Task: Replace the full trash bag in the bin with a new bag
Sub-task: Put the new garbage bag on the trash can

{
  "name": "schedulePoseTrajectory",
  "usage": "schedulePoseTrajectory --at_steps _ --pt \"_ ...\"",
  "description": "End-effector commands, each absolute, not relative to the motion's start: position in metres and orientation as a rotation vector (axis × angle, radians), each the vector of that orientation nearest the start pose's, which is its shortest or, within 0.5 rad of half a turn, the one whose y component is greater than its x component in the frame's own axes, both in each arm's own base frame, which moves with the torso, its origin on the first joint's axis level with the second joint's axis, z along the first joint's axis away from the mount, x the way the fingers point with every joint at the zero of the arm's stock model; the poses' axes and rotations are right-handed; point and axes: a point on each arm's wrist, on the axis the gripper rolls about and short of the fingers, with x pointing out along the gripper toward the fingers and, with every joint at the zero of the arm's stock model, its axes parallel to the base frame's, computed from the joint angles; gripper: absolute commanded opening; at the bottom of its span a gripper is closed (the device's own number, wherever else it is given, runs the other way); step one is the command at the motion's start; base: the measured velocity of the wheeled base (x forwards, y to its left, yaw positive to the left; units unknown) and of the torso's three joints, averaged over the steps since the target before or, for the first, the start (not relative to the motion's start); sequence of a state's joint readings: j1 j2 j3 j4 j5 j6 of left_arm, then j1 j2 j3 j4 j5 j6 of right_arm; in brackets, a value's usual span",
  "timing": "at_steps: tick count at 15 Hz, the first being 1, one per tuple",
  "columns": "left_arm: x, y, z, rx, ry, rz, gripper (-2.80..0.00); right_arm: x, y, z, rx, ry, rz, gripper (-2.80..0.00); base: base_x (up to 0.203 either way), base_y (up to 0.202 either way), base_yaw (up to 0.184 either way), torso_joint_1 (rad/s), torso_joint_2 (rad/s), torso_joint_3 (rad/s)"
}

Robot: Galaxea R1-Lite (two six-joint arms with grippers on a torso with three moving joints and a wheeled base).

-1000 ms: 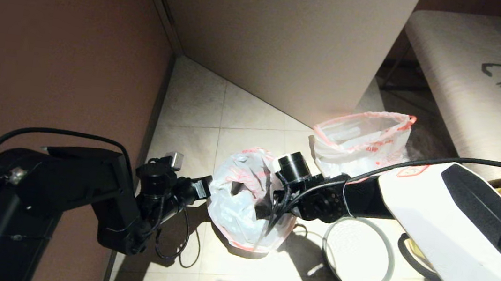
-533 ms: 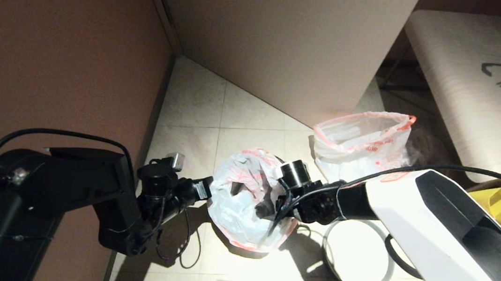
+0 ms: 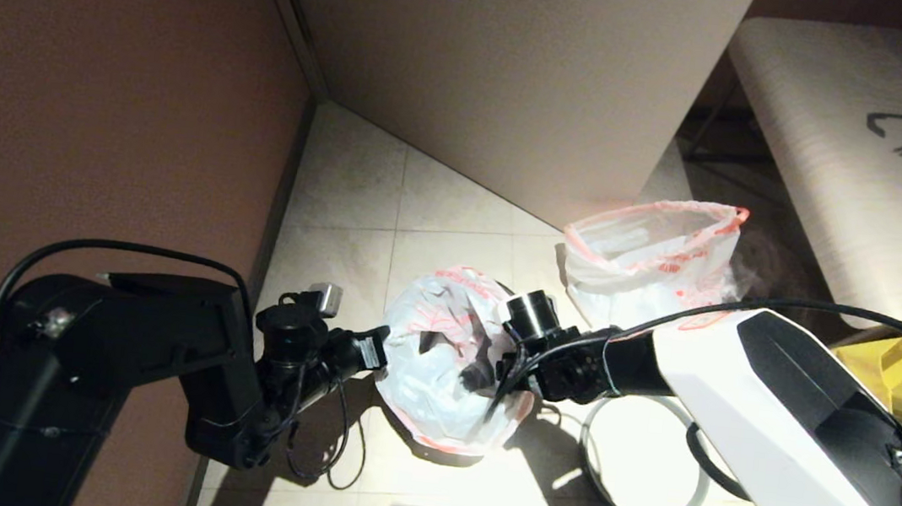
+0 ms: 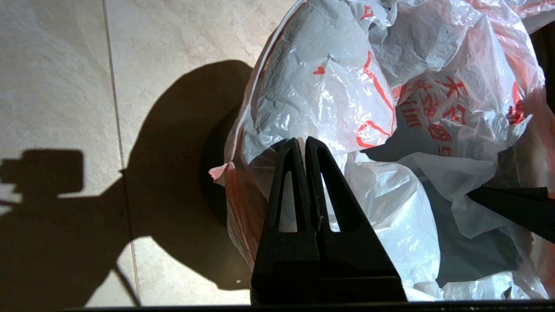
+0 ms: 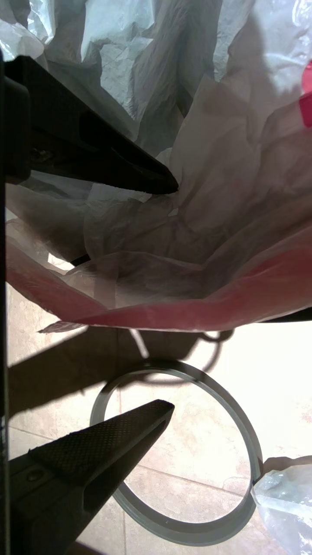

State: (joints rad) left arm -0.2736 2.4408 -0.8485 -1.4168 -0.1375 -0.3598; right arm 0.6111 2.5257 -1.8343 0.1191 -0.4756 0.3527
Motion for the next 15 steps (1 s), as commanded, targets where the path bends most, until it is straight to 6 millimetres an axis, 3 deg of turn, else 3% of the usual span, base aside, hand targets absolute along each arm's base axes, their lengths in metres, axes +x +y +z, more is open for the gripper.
schedulePoseTrajectory --at_steps 1,5,6,9,15 --pt "0.386 -0.112 -0.004 -0.342 0.253 -0.374 -2.80 0.411 0.273 0.049 -0.074 0.707 -0.007 0.00 0.000 0.000 0.000 0.000 0.00 0.000" --pt "0.386 -0.112 -0.005 -0.328 0.249 -0.374 -2.80 0.412 0.266 0.041 -0.060 0.736 -0.007 0.00 0.000 0.000 0.000 0.000 0.00 0.000" --pt "0.386 -0.112 -0.004 -0.329 0.249 -0.376 -2.80 0.412 0.267 0.042 -0.054 0.736 0.001 -2.80 0.000 0.000 0.000 0.000 0.00 0.000" --pt "0.386 -0.110 -0.001 -0.332 0.232 -0.375 -2.80 0.411 0.272 0.044 -0.051 0.722 0.012 -2.80 0.000 0.000 0.000 0.000 0.00 0.000" --pt "0.387 -0.093 0.026 -0.352 0.164 -0.356 -2.80 0.400 0.275 0.034 -0.087 0.763 0.021 -2.80 0.000 0.000 0.000 0.000 0.00 0.000"
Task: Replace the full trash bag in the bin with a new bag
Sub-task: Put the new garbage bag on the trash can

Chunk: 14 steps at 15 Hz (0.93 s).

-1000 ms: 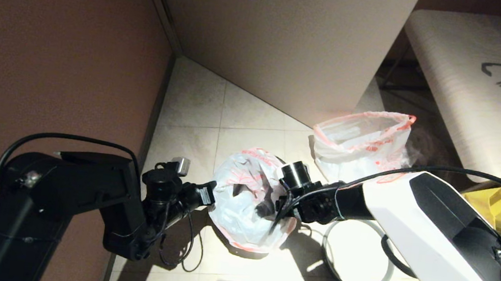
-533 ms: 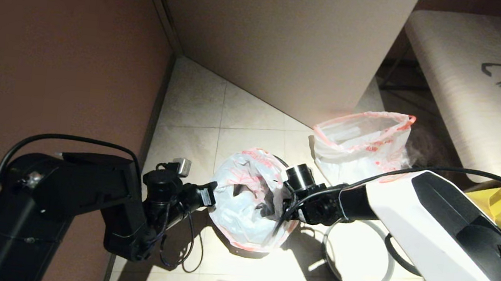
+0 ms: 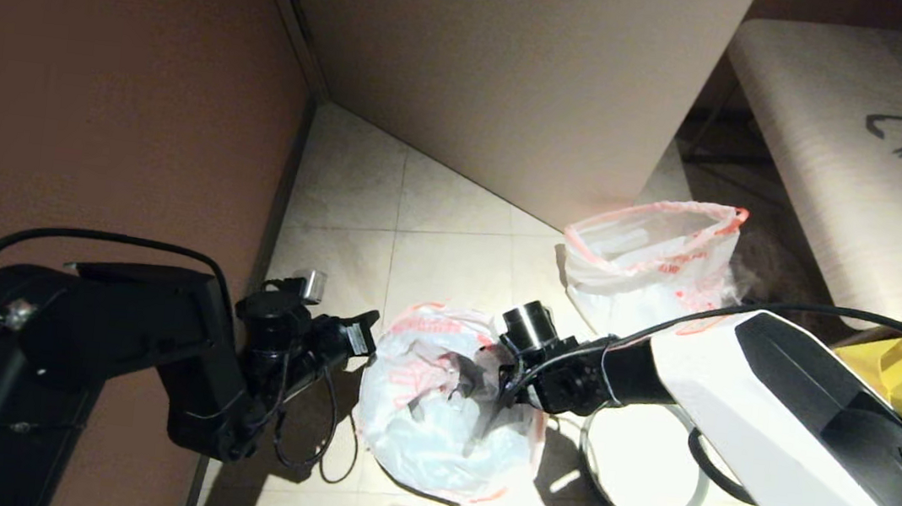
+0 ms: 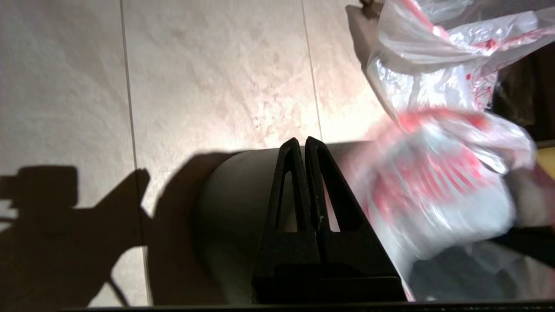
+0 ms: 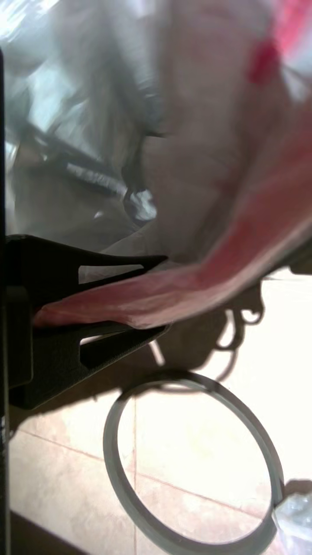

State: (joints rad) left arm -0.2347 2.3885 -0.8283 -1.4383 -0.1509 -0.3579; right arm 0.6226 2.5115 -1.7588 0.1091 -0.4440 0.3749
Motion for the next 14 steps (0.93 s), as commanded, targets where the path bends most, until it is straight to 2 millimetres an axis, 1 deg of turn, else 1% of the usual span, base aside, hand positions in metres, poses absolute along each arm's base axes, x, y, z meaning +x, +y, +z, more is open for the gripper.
schedulePoseTrajectory --at_steps 1,3,4,7,8,10,12,13,14 --pt "0.389 -0.090 0.024 -0.353 0.165 -0.348 -2.80 0.398 0.275 0.034 -0.091 0.767 0.019 -2.80 0.000 0.000 0.000 0.000 0.00 0.000" --pt "0.392 -0.090 0.016 -0.351 0.176 -0.345 -2.80 0.389 0.271 0.042 -0.101 0.774 0.020 -2.80 0.000 0.000 0.000 0.000 0.00 0.000" --pt "0.392 -0.090 0.017 -0.351 0.175 -0.346 -2.80 0.381 0.266 0.046 -0.112 0.788 0.017 -2.80 0.000 0.000 0.000 0.000 0.00 0.000" --pt "0.393 -0.090 0.015 -0.351 0.180 -0.345 -2.80 0.350 0.249 0.053 -0.158 0.846 0.008 -2.80 0.000 0.000 0.000 0.000 0.00 0.000" --pt "0.392 -0.090 0.014 -0.351 0.182 -0.346 -2.80 0.339 0.246 0.054 -0.171 0.860 -0.001 -2.80 0.000 0.000 0.000 0.000 0.00 0.000" --pt "0.393 -0.090 0.012 -0.350 0.187 -0.344 -2.80 0.319 0.242 0.050 -0.201 0.904 -0.050 -2.80 0.000 0.000 0.000 0.000 0.00 0.000" --pt "0.393 -0.092 0.008 -0.346 0.195 -0.345 -2.80 0.315 0.240 0.039 -0.188 0.936 -0.073 -2.80 0.000 0.000 0.000 0.000 0.00 0.000" --pt "0.393 -0.092 0.006 -0.342 0.197 -0.343 -2.80 0.316 0.241 0.036 -0.183 0.938 -0.067 0.00 0.000 0.000 0.000 0.000 0.00 0.000" --pt "0.393 -0.092 0.006 -0.342 0.196 -0.343 -2.80 0.318 0.243 0.034 -0.164 0.927 -0.053 0.00 0.000 0.000 0.000 0.000 0.00 0.000"
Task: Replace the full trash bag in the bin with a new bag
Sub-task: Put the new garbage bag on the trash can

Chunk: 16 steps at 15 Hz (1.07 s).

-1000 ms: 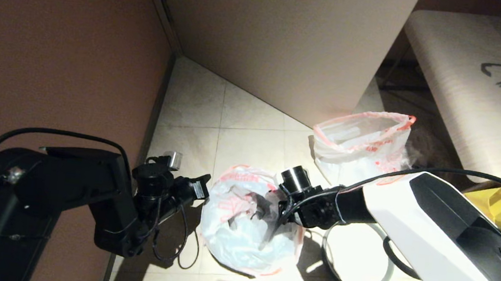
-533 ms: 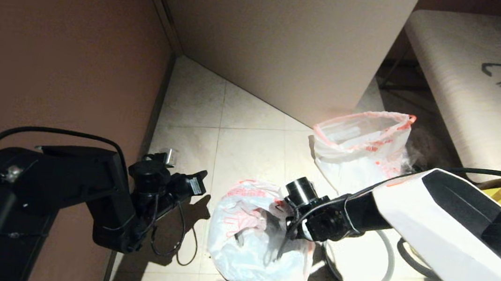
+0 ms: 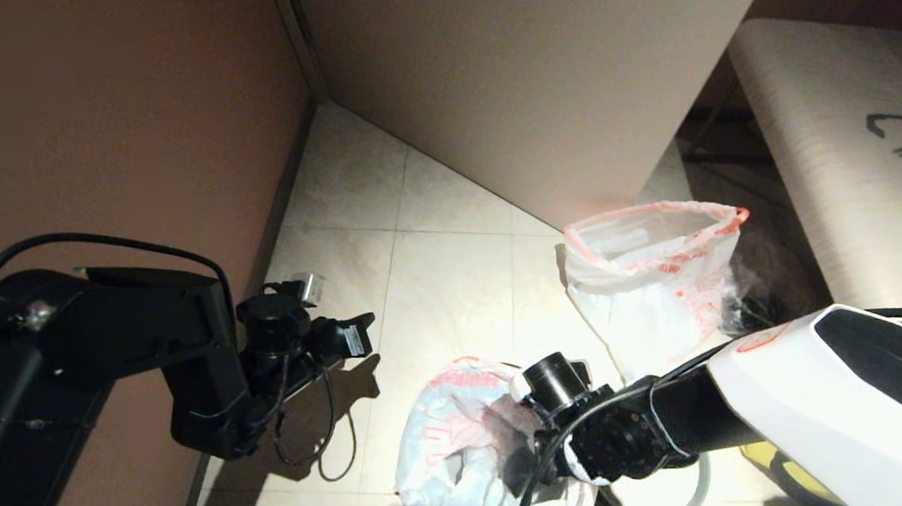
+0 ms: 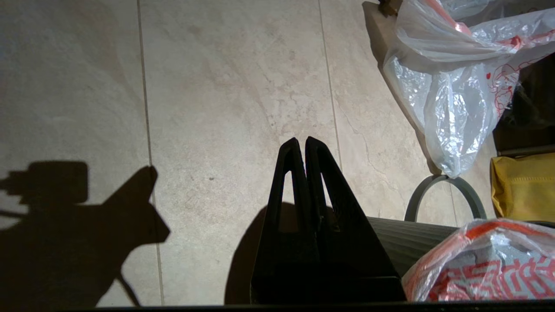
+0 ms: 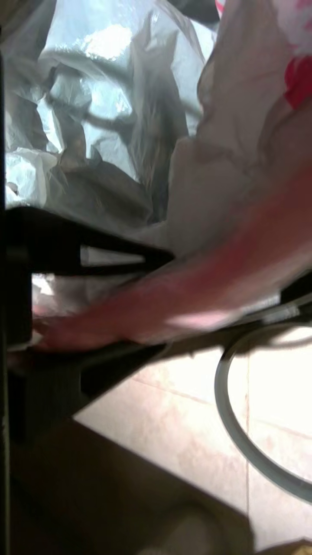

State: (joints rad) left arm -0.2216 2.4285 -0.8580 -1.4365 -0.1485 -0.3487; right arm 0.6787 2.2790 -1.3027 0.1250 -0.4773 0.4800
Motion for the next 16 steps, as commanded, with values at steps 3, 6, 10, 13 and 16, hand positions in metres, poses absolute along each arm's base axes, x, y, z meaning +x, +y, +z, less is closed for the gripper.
schedulePoseTrajectory --at_steps 3,6,10,13,16 --pt "0.394 -0.093 0.005 -0.342 0.198 -0.343 -2.80 0.327 0.252 0.028 -0.094 0.905 0.027 0.00 0.000 0.000 0.000 0.000 0.00 0.000" --pt "0.395 -0.092 0.004 -0.342 0.198 -0.342 -2.80 0.331 0.253 0.032 -0.081 0.889 0.026 0.00 0.000 0.000 0.000 0.000 0.00 0.000" --pt "0.395 -0.093 0.003 -0.339 0.200 -0.343 -2.80 0.309 0.229 0.059 -0.095 0.883 -0.016 0.00 0.000 0.000 0.000 0.000 0.00 0.000" --pt "0.395 -0.093 0.003 -0.339 0.200 -0.343 -2.80 0.293 0.208 0.067 -0.112 0.891 -0.061 0.00 0.000 0.000 0.000 0.000 0.00 0.000" --pt "0.395 -0.093 0.003 -0.339 0.199 -0.343 -2.80 0.289 0.198 0.075 -0.099 0.883 -0.077 0.00 0.000 0.000 0.000 0.000 0.00 0.000"
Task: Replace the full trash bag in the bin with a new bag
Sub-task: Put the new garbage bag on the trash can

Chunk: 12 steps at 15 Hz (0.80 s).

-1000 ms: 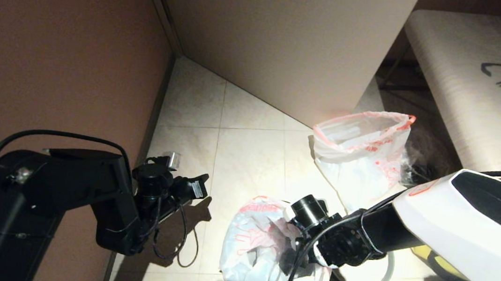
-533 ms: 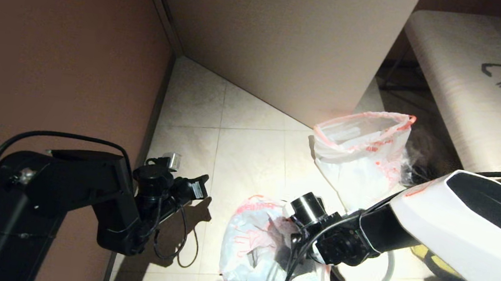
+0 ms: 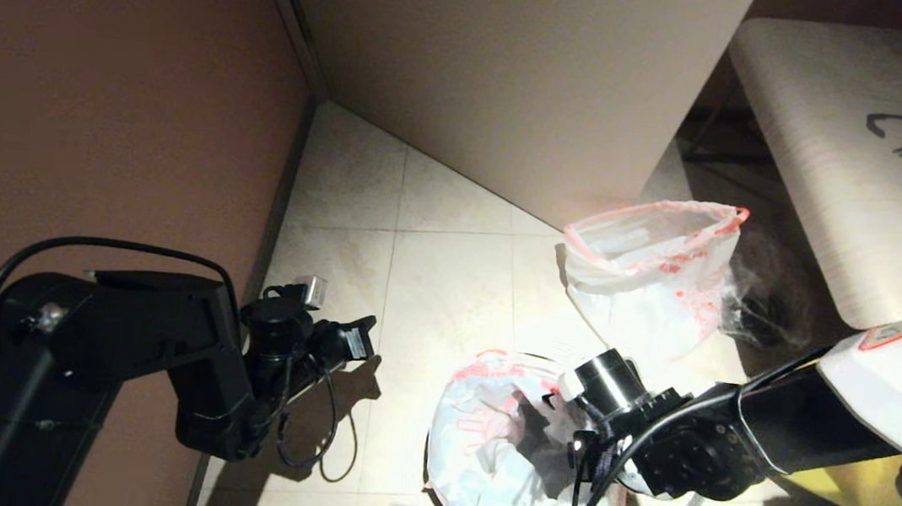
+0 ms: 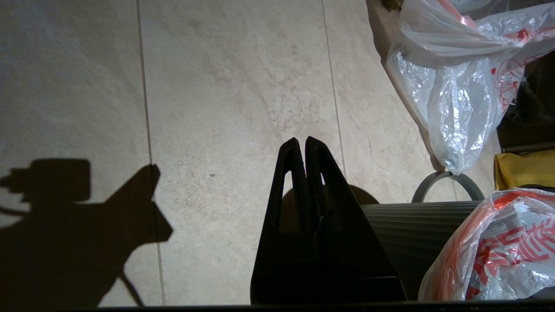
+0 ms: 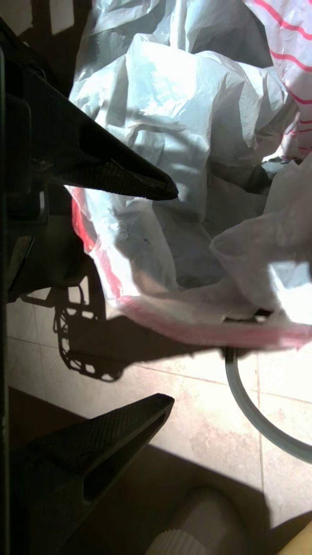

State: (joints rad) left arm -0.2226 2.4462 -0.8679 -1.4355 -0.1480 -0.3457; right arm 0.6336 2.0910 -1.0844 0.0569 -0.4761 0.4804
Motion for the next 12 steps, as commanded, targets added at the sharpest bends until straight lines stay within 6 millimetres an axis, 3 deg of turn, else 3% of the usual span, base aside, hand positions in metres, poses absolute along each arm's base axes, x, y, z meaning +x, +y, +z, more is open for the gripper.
schedulePoseTrajectory --at_steps 1,2,3,8,12 --pt "0.395 -0.093 0.003 -0.339 0.199 -0.345 -2.80 0.287 0.194 0.078 -0.094 0.879 -0.081 0.00 0.000 0.000 0.000 0.000 0.00 0.000" --pt "0.395 -0.093 0.003 -0.339 0.199 -0.346 -2.80 0.287 0.190 0.081 -0.080 0.867 -0.087 0.00 0.000 0.000 0.000 0.000 0.00 0.000" --pt "0.395 -0.093 0.003 -0.339 0.199 -0.348 -2.80 0.290 0.189 0.083 -0.062 0.845 -0.088 -2.80 0.000 0.000 0.000 0.000 0.00 0.000" --pt "0.395 -0.093 0.002 -0.339 0.202 -0.349 -2.80 0.286 0.204 0.081 -0.073 0.838 -0.040 -2.80 0.000 0.000 0.000 0.000 0.00 0.000" --pt "0.394 -0.096 -0.002 -0.319 0.207 -0.355 -2.80 0.303 0.213 0.062 -0.053 0.822 -0.037 -2.80 0.000 0.000 0.000 0.000 0.00 0.000"
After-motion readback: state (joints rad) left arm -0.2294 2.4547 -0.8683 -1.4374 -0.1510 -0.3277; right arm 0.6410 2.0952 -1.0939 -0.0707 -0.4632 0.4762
